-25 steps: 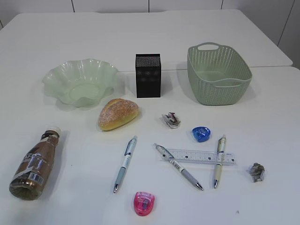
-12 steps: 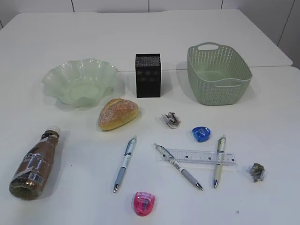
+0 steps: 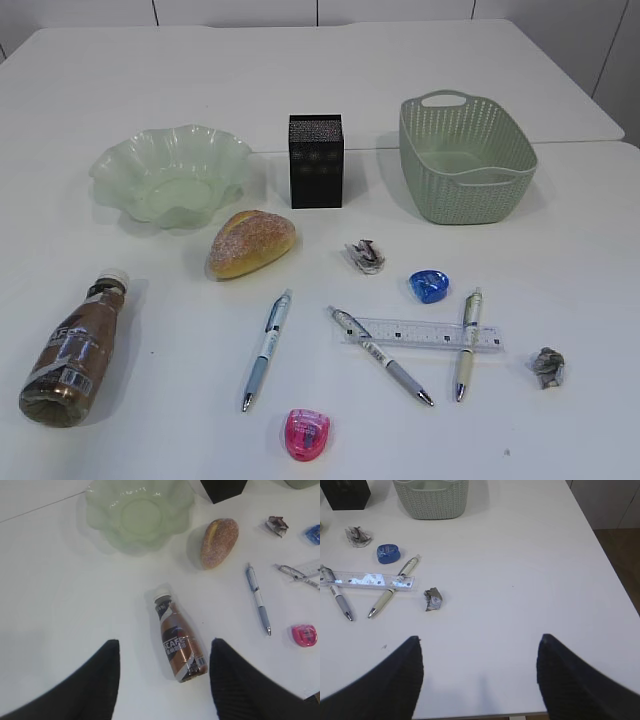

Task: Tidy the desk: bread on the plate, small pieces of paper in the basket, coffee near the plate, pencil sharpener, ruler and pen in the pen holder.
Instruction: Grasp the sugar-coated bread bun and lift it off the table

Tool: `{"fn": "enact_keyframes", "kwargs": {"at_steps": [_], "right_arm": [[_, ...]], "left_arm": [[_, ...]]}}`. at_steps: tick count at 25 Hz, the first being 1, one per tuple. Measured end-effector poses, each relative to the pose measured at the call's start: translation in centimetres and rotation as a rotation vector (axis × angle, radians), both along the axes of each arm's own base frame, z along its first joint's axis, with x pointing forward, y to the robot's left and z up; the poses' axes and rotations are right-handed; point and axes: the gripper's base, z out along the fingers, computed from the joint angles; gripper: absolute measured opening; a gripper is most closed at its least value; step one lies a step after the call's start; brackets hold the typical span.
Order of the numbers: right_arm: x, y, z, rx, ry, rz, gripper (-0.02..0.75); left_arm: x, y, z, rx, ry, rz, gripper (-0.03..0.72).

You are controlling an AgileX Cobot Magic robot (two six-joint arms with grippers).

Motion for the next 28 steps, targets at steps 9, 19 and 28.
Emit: {"fn": "enact_keyframes", "kwargs": {"at_steps": [9, 19, 28], "right_arm": [[0.0, 0.0, 0.0, -0.001, 0.0, 0.003, 0.551], [-0.2, 0.1, 0.0, 0.02, 0.012, 0.001, 0.551], [2.2, 0.6, 4.8, 0.133, 0.187, 0.006, 0.551]], "left_arm": [[2.5, -2.0, -1.5, -0.016, 0.07, -0.11, 0.401], [5.2, -6.3, -0.7, -0.006, 0.071, -0.235, 0.456], [8.7, -7.9, -3.5, 0.009, 0.181, -0.209, 0.474]]}}
